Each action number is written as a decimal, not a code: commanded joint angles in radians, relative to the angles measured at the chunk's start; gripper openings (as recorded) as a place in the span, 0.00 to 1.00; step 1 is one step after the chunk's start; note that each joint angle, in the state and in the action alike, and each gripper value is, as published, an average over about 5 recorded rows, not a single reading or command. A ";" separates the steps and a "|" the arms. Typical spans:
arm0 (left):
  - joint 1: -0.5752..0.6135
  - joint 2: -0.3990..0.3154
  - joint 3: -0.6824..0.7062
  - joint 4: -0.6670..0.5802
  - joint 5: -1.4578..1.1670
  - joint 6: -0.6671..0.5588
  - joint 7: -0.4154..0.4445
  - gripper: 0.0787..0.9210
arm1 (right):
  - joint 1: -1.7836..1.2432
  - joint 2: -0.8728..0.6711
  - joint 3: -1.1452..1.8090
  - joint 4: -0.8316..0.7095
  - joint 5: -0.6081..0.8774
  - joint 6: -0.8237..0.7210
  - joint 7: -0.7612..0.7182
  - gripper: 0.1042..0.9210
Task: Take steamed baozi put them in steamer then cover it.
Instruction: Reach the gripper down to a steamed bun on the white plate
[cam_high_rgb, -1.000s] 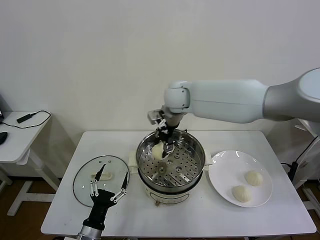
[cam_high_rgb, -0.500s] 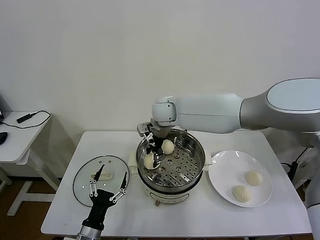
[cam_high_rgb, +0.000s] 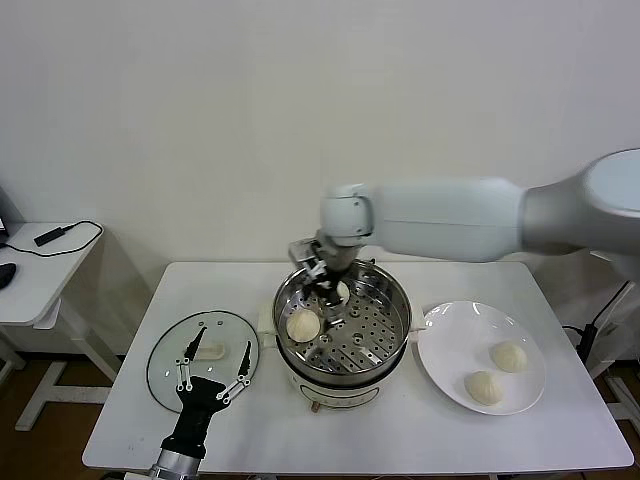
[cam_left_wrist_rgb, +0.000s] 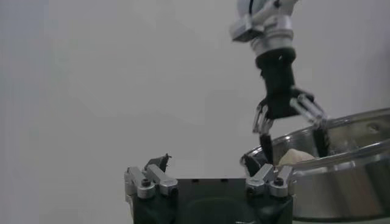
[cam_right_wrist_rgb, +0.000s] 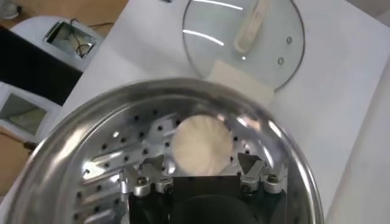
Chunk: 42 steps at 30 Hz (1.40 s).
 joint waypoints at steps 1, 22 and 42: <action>0.000 -0.002 0.006 -0.005 0.005 0.002 0.001 0.88 | 0.156 -0.336 -0.017 0.157 -0.083 0.030 -0.105 0.88; 0.015 -0.026 0.013 -0.008 0.033 0.005 -0.001 0.88 | -0.377 -0.769 0.231 -0.031 -0.467 0.206 -0.195 0.88; 0.007 -0.028 0.014 0.020 0.039 0.009 -0.007 0.88 | -0.697 -0.636 0.462 -0.136 -0.485 0.184 -0.135 0.88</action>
